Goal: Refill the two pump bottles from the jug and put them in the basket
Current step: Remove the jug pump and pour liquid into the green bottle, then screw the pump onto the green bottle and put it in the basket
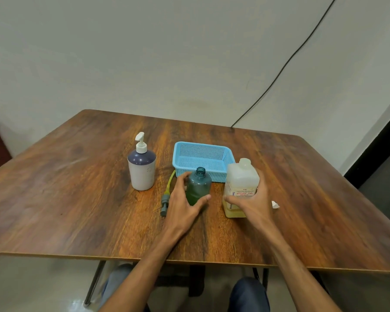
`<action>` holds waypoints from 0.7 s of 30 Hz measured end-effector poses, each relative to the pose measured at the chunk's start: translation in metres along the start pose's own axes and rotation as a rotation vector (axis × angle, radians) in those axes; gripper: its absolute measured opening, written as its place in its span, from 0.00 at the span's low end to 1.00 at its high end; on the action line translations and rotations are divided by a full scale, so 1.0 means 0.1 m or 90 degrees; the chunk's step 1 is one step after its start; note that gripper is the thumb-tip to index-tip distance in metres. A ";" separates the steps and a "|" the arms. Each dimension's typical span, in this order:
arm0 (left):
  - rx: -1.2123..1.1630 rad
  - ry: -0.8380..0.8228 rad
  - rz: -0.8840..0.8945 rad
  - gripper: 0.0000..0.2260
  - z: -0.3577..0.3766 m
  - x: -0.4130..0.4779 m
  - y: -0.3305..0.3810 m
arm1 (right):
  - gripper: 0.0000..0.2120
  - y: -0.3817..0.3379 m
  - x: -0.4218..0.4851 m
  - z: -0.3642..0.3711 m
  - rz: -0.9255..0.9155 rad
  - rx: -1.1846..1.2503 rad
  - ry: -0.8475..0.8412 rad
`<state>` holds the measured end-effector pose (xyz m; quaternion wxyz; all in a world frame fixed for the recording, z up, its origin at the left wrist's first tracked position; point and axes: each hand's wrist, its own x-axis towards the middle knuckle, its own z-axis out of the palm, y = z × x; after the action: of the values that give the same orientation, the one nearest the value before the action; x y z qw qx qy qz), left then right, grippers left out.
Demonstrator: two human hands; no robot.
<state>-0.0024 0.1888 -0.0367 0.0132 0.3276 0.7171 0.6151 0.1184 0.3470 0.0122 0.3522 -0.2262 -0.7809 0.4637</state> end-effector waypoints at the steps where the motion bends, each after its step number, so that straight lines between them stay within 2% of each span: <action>1: 0.000 -0.007 -0.001 0.34 0.00 0.00 -0.01 | 0.46 0.01 -0.02 0.02 0.000 0.016 0.006; 7: 0.017 -0.038 0.000 0.34 0.01 0.00 -0.03 | 0.45 0.07 -0.09 0.10 -0.016 0.072 0.022; 13: 0.030 -0.025 0.010 0.36 0.01 0.00 -0.01 | 0.47 0.12 -0.13 0.09 -0.016 0.090 0.000; 17: 0.013 -0.022 -0.008 0.45 -0.04 -0.07 0.06 | 0.58 0.15 -0.20 0.08 0.017 0.114 -0.016; 19: -0.004 -0.008 -0.009 0.45 -0.12 -0.13 0.13 | 0.61 0.14 -0.28 0.06 0.037 0.122 0.007; 21: -0.006 0.023 0.007 0.41 -0.24 -0.19 0.16 | 0.58 0.12 -0.40 0.06 0.040 0.102 0.075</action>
<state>0.0095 0.1588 -0.0241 -0.0018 0.3207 0.7125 0.6241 0.1401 0.3224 -0.0136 0.3994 -0.2486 -0.7117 0.5217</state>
